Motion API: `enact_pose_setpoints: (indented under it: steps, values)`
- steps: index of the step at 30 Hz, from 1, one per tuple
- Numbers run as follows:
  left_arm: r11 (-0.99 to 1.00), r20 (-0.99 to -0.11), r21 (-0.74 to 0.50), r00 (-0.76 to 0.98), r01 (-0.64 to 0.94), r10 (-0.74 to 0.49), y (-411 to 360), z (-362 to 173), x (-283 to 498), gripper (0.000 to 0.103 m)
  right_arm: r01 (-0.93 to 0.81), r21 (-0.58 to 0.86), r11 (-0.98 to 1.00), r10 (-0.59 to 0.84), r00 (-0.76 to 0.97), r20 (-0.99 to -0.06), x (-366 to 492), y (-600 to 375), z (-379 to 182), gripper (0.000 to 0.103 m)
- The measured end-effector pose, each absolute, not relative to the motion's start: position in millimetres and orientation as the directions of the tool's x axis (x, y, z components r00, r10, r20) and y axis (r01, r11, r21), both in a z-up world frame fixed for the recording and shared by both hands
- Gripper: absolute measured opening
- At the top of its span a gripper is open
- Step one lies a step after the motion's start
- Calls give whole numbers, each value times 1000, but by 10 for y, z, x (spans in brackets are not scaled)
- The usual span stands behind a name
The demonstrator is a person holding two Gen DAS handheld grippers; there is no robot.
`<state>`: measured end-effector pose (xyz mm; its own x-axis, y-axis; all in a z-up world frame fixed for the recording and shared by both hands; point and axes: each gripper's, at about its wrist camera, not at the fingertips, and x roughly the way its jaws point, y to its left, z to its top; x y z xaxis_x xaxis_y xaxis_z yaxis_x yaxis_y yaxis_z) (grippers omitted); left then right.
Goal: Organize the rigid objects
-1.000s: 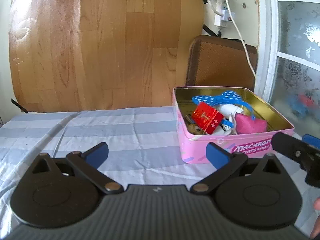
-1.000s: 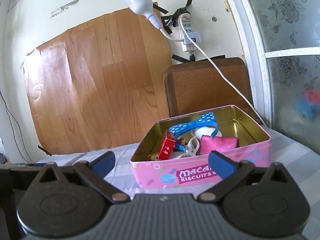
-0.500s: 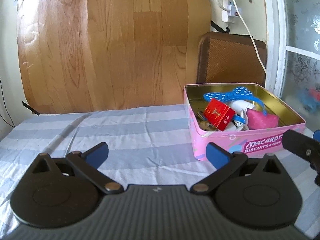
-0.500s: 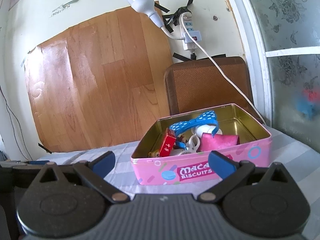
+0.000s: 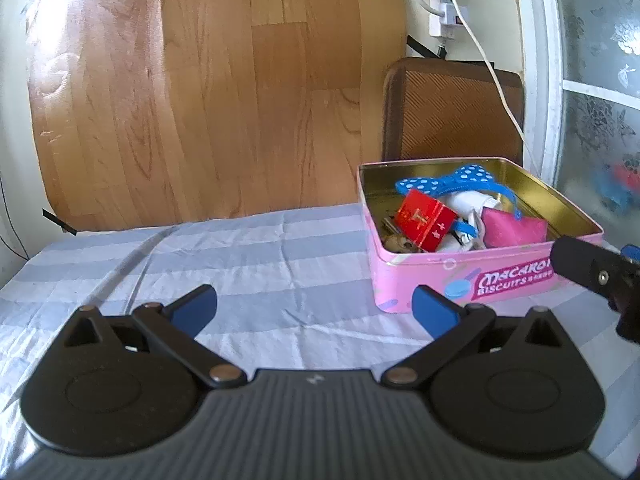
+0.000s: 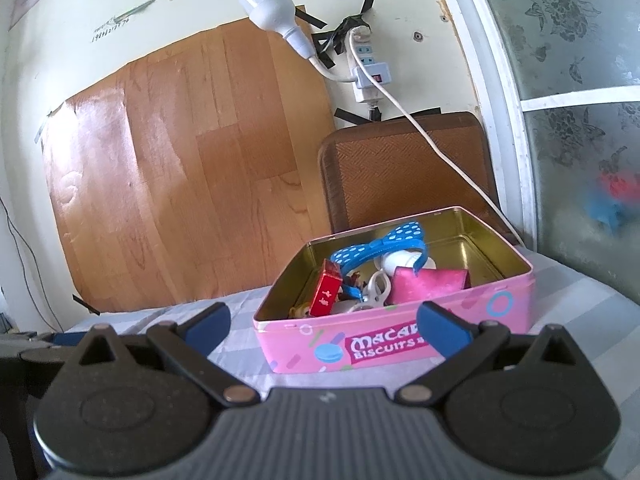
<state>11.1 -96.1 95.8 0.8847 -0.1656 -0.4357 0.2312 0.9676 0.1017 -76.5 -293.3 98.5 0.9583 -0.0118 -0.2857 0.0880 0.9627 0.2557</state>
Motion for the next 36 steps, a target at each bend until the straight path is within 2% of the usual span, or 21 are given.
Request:
enact_pose_setpoints:
  steps: [36]
  values:
    - [948, -513, 89, 830, 307, -220, -1116, 900, 57, 103, 103, 276, 956, -17, 955, -298, -769, -3008, 948, 103]
